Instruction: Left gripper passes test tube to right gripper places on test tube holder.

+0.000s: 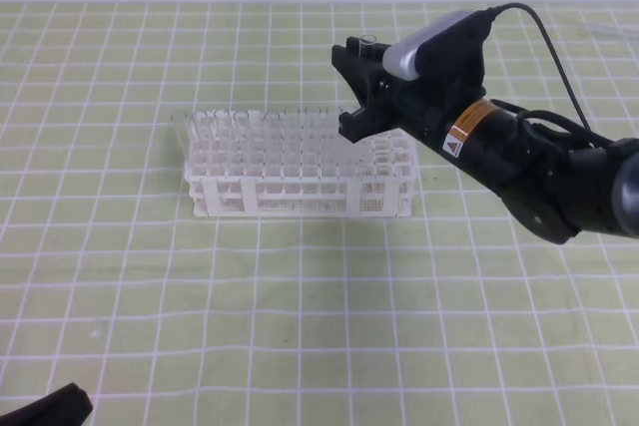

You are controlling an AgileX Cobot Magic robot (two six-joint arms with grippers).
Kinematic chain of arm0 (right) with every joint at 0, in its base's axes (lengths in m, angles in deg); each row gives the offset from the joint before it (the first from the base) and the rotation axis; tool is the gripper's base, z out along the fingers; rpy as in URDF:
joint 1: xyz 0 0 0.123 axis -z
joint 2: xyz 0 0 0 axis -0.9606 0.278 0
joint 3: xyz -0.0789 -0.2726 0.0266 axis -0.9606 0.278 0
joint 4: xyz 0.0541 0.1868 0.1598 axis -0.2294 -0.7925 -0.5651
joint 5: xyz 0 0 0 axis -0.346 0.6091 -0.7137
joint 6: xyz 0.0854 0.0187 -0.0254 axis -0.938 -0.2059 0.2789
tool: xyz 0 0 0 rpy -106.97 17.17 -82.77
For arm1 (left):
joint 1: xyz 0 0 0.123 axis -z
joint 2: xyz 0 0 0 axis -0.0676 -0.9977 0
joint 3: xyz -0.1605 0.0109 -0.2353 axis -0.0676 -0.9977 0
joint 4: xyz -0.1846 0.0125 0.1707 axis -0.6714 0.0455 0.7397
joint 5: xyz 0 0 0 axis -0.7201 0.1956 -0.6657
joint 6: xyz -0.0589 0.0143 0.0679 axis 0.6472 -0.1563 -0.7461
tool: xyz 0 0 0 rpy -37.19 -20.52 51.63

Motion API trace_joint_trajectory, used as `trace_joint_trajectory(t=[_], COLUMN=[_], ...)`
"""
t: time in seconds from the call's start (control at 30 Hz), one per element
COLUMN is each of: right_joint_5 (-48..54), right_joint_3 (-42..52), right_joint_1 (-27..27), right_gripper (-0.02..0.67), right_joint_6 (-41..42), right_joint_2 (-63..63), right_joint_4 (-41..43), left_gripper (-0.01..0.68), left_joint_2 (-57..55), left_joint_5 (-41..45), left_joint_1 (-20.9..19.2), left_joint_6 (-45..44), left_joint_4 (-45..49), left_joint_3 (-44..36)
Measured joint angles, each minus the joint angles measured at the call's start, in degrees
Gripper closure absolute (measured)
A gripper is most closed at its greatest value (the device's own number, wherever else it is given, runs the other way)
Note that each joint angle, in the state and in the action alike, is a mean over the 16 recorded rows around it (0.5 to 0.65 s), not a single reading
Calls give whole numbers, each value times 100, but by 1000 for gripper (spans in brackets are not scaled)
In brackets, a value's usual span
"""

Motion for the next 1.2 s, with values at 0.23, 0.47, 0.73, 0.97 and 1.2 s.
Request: trace_joint_trajectory(t=[0.23, 0.47, 0.73, 0.97, 1.2], right_joint_5=[99, 177, 221, 213, 203], right_joint_3=[-113, -128, -132, -137, -140], right_joint_1=[0, 0, 0, 0, 0], right_gripper=[566, 566, 566, 566, 566], right_joint_6=[-51, -101, -154, -131, -20], right_joint_2=[66, 103, 185, 259, 297], right_joint_4=[110, 139, 139, 139, 134], left_gripper=[675, 675, 675, 675, 676], left_joint_2=[4, 7, 22, 14, 0], left_joint_5=[6, 6, -2, 10, 21], left_joint_1=[-1, -2, -5, -4, 0], left_joint_6=[0, 0, 0, 0, 0], left_joint_4=[1, 3, 5, 3, -1], left_joint_3=[-4, -9, -18, -9, 4])
